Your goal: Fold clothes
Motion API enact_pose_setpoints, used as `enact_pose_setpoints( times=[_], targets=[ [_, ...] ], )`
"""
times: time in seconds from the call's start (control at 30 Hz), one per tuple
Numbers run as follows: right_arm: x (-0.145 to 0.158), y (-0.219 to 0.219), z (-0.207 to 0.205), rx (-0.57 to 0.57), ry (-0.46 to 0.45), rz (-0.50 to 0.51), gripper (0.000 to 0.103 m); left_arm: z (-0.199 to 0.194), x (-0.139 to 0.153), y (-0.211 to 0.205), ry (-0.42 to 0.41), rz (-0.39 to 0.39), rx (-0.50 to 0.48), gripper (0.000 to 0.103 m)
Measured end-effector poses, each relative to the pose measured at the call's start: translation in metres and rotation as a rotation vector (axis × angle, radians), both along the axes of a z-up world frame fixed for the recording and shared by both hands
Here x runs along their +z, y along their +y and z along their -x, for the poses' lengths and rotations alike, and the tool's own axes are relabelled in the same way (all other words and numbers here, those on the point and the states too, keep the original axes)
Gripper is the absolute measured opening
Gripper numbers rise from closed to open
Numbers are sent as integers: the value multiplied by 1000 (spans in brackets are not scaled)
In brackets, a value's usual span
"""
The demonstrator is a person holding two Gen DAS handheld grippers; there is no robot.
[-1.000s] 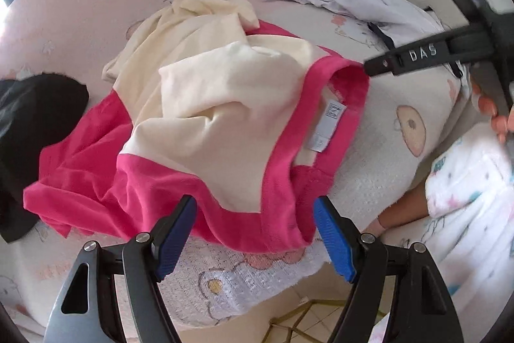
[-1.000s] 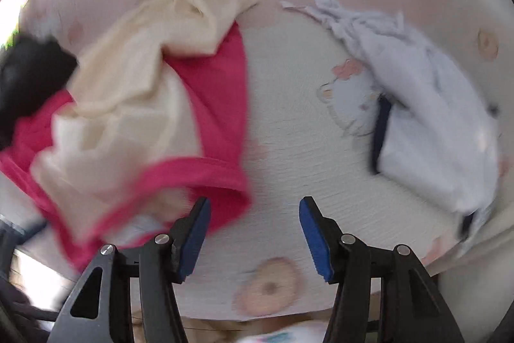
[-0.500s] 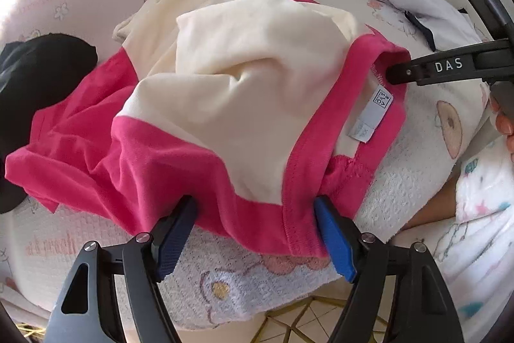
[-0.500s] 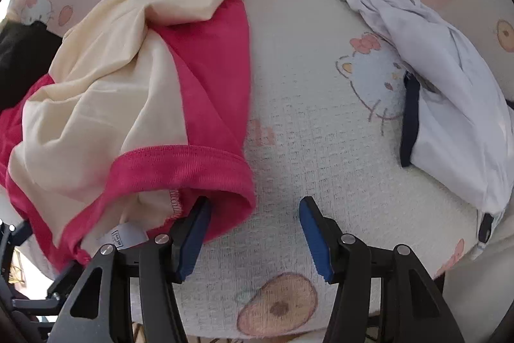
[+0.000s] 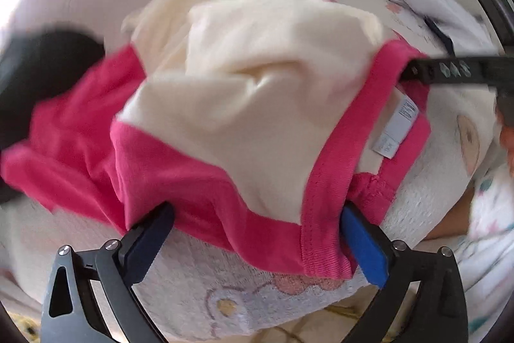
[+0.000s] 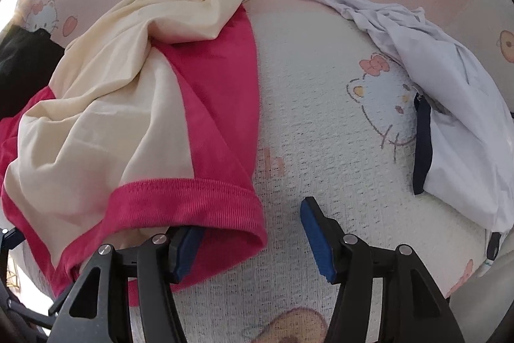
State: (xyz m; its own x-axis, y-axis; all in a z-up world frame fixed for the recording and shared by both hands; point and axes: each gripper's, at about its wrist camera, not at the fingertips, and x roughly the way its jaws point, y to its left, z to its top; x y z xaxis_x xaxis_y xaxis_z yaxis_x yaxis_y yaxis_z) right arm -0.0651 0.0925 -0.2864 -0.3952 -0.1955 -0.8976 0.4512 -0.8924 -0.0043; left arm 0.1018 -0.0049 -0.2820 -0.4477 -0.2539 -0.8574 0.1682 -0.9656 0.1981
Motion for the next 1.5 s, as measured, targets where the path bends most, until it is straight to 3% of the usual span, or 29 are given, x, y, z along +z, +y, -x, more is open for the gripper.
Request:
enact_pose_setpoints(
  times=[0.03,0.07,0.13,0.23,0.43,0.5,0.63,0.73,0.83,0.93,1.07,1.17,1.2,1.27,1.3,1.33,1.4,1.47,1.5],
  targets=[
    [1,1,-1,-19,13,-10,23,-5,2,10,22,80,-54,82],
    [3,3,-1,-39,24,-20,17,-10,3,19,37,160,-101,56],
    [5,11,-1,-110,25,-15,14,-20,0,29,44,273,-166,31],
    [9,23,-7,-172,-6,46,13,-30,-1,22,25,297,-182,31],
    [23,14,-33,-154,50,3,13,-39,19,-19,26,199,-87,31],
    [29,11,-42,-149,64,8,6,-46,25,-29,21,159,-85,30],
    [35,17,-51,-181,28,55,5,-65,30,-38,6,89,-112,25],
    [33,31,-56,-234,-52,141,5,-77,31,-35,-10,75,-165,19],
    [35,51,-67,-296,-114,236,5,-82,35,-32,-10,39,-199,19],
    [33,71,-74,-348,-181,332,5,-65,33,-33,-21,77,-222,19],
    [25,80,-78,-365,-267,414,5,-60,22,-53,-50,5,-203,18],
    [26,81,-76,-369,-276,436,5,-61,32,-61,16,-54,-224,18],
    [26,81,-76,-371,-278,443,8,-64,38,-62,49,-84,-240,19],
    [30,82,-75,-366,-268,452,22,-66,52,-65,101,-160,-271,19],
    [35,81,-75,-357,-249,451,37,-65,57,-63,126,-203,-284,20],
    [40,81,-75,-347,-230,449,55,-63,61,-59,150,-239,-291,26],
    [50,80,-75,-328,-191,447,62,-71,77,-53,203,-281,-290,40],
    [60,79,-76,-309,-152,444,65,-76,95,-49,272,-320,-275,78],
    [65,78,-76,-300,-133,443,69,-76,104,-49,309,-340,-263,84]
  ],
)
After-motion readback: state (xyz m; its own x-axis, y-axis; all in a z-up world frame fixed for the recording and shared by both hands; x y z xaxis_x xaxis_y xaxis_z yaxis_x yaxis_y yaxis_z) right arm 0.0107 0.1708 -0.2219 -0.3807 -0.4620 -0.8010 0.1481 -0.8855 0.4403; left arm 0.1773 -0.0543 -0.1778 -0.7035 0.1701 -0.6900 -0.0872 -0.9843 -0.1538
